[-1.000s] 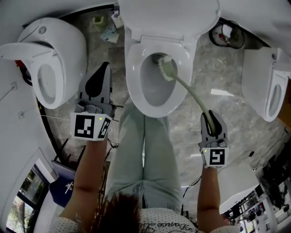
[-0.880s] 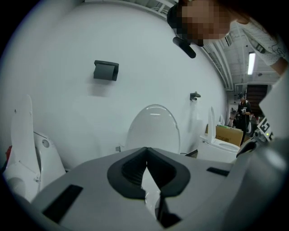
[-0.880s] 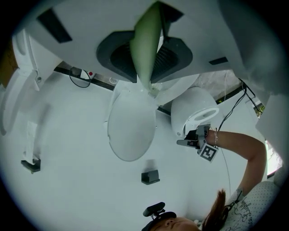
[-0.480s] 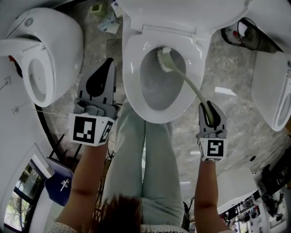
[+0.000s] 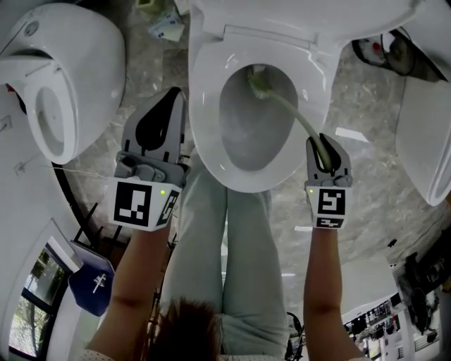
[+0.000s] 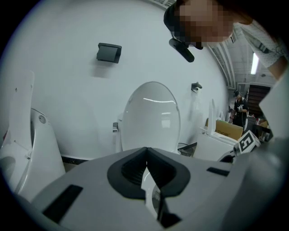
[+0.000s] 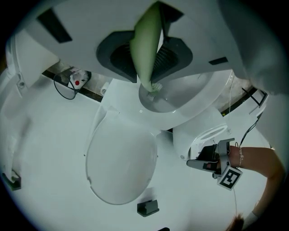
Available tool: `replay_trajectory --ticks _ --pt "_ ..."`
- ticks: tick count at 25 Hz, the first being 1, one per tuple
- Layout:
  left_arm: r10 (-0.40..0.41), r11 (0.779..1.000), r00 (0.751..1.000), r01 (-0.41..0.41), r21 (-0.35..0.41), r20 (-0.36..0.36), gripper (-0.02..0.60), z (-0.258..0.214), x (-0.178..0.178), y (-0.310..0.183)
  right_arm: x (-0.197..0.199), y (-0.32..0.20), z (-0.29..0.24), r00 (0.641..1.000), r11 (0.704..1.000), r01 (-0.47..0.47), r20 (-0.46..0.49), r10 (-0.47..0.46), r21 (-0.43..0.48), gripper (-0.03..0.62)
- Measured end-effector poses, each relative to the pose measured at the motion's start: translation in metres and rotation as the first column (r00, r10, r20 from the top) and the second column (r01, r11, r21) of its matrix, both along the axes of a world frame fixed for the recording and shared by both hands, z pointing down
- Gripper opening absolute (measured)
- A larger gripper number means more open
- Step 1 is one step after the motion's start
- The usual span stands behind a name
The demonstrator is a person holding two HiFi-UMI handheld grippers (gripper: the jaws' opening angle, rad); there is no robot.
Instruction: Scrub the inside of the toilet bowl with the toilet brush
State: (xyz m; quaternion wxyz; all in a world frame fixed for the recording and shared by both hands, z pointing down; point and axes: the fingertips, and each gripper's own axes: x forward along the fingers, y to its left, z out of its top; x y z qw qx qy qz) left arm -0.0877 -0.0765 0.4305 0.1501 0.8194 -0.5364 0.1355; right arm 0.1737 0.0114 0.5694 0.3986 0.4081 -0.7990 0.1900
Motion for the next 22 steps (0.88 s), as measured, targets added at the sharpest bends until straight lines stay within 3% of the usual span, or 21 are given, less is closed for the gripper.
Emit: replay_trajectory --ticks 5,13,22 --pt "-0.002 1.0 1.0 0.002 -0.002 -0.006 0.005 0.001 -0.001 -0.003 -0.011 -0.011 0.021 0.999 0.999 -0.021 -0.026 0.02 -0.036 0.107" --pt "-0.012 1.0 1.0 0.012 -0.022 -0.014 0.005 0.009 -0.006 -0.003 -0.032 -0.028 0.044 0.994 0.997 0.051 -0.096 -0.056 -0.06 0.107" --pt "-0.022 0.999 0.999 0.021 -0.045 -0.025 0.005 0.014 -0.015 0.003 -0.038 -0.022 0.069 0.998 0.988 -0.027 -0.052 0.019 -0.154 0.107"
